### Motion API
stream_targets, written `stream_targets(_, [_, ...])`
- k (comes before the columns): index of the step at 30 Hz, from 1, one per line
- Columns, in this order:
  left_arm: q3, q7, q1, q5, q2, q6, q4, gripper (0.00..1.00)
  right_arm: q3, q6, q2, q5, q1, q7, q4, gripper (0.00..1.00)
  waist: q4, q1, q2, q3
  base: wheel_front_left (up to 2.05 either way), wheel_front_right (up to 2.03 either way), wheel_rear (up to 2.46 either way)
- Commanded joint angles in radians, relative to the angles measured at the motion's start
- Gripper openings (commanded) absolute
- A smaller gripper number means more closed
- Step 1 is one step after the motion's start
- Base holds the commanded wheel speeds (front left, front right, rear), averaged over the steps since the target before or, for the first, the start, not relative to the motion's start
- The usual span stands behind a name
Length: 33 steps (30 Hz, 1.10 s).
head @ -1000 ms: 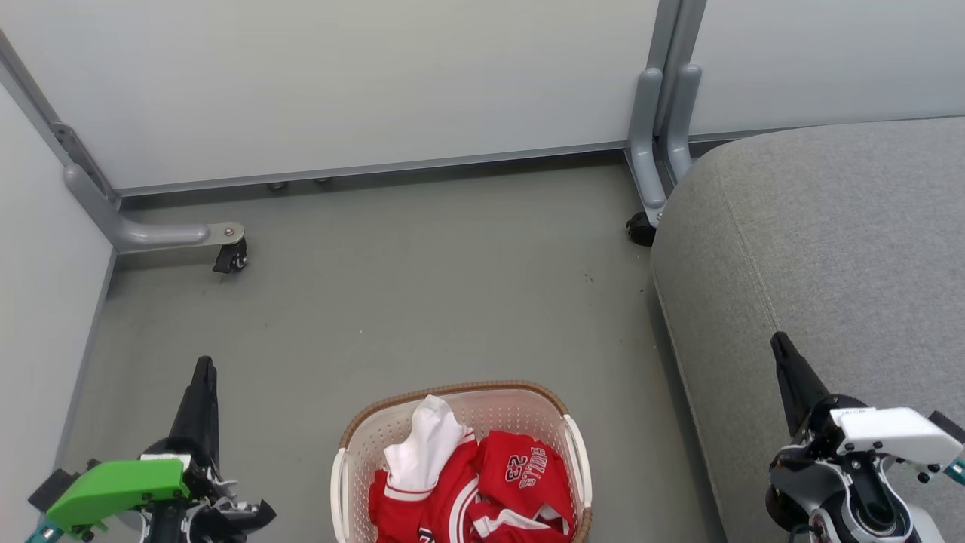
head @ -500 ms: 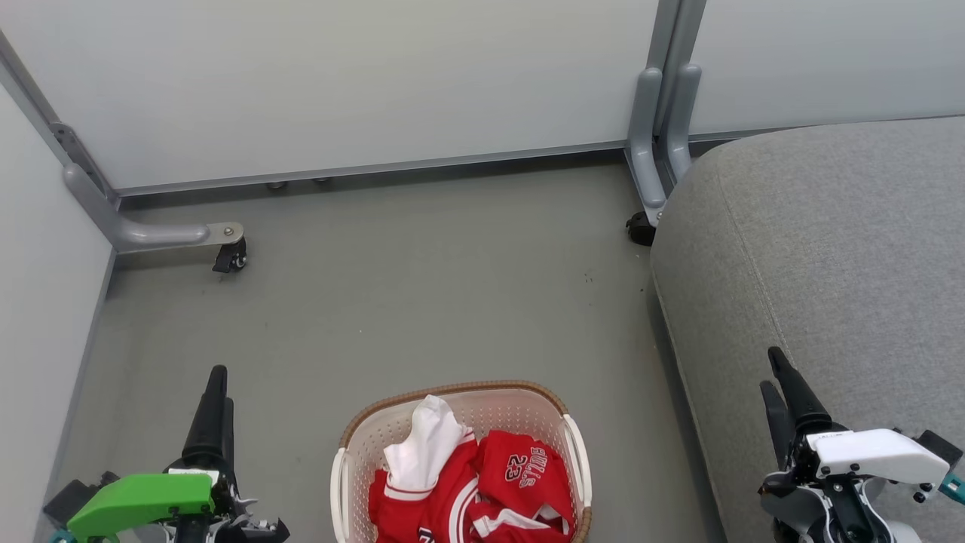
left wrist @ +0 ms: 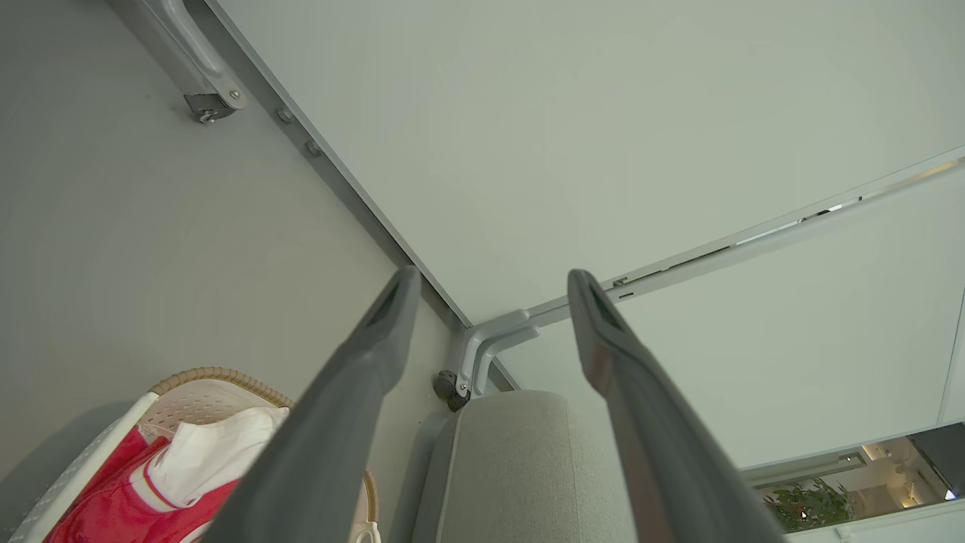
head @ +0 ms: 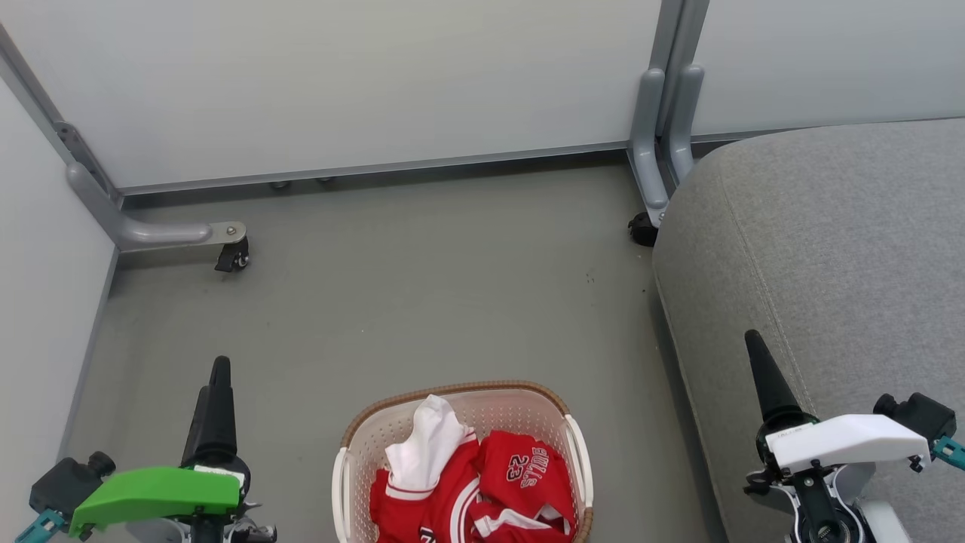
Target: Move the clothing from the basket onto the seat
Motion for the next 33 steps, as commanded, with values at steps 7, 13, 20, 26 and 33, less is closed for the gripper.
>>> stream_targets(7, [-0.038,-0.036,0.008,0.181,0.005,0.018,-0.054,1.0,0.05,0.0,-0.019,-0.172,0.004,-0.035,-0.053,1.0,0.005,0.0,0.0,-0.001,0.0,0.0,0.0])
stream_targets(13, [-0.066,-0.06,0.02,0.302,0.006,0.032,-0.079,1.0,0.082,0.0,-0.024,-0.285,0.011,-0.06,-0.067,1.0,0.006,0.0,0.0,-0.001,0.0,0.0,0.0])
stream_targets(20, [-0.103,-0.083,0.029,0.408,0.02,0.042,-0.102,1.0,0.107,0.0,-0.028,-0.386,0.014,-0.084,-0.08,1.0,0.009,0.0,0.0,-0.001,0.0,0.0,0.0])
stream_targets(26, [-0.123,-0.102,0.037,0.481,0.026,0.051,-0.115,1.0,0.123,0.001,-0.031,-0.465,0.018,-0.102,-0.094,1.0,0.011,0.0,0.0,-0.001,0.0,0.0,0.0])
stream_targets(33, [-0.14,-0.122,0.048,0.56,0.029,0.058,-0.128,1.0,0.133,0.001,-0.029,-0.543,0.027,-0.122,-0.108,1.0,0.012,0.0,0.0,-0.004,0.0,0.0,0.0])
